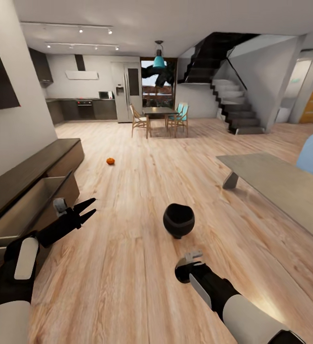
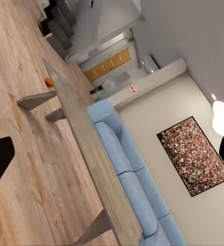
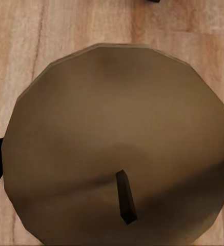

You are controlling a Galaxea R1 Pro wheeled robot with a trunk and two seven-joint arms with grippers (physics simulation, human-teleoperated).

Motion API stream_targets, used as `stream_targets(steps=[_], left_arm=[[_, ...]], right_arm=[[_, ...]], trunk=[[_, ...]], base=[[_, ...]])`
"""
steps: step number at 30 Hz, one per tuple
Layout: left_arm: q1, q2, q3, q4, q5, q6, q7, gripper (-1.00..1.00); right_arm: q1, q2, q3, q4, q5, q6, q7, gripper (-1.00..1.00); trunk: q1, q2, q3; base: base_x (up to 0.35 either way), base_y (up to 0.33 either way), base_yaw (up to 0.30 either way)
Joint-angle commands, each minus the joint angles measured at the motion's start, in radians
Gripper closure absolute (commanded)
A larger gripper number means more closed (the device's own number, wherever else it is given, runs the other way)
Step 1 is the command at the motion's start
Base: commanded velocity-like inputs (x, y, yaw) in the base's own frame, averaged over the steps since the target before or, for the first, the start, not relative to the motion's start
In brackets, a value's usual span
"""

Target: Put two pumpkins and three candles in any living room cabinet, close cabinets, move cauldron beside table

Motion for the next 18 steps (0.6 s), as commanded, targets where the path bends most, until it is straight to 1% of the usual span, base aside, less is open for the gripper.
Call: stream_targets(steps=[1,6,13,15,18], left_arm=[[0.000,0.000,0.000,0.000,0.000,0.000,0.000,-1.00],[0.000,0.000,0.000,0.001,0.000,-0.001,0.000,-1.00],[0.000,-0.001,0.000,0.002,-0.001,-0.001,0.000,-1.00],[0.000,-0.002,0.000,0.004,0.000,-0.001,0.000,-1.00],[0.000,-0.002,0.000,0.013,0.001,-0.002,0.000,-1.00]], right_arm=[[0.000,0.000,0.001,-0.001,0.000,0.000,0.000,1.00],[0.000,0.001,0.003,-0.001,0.003,0.000,-0.005,1.00],[0.000,0.001,0.004,-0.001,0.002,0.001,-0.006,1.00],[0.000,0.001,0.004,-0.001,0.002,0.001,-0.006,1.00],[0.000,-0.001,0.003,-0.001,0.004,-0.001,-0.005,1.00]], trunk=[[0.000,0.000,0.000],[0.000,0.000,-0.005],[0.000,0.000,-0.013],[0.000,0.000,-0.015],[0.000,0.000,-0.016]], base=[[0.312,-0.134,0.284],[0.295,-0.057,0.231],[0.228,-0.004,0.205],[0.160,0.000,0.182],[0.045,0.000,0.057]])
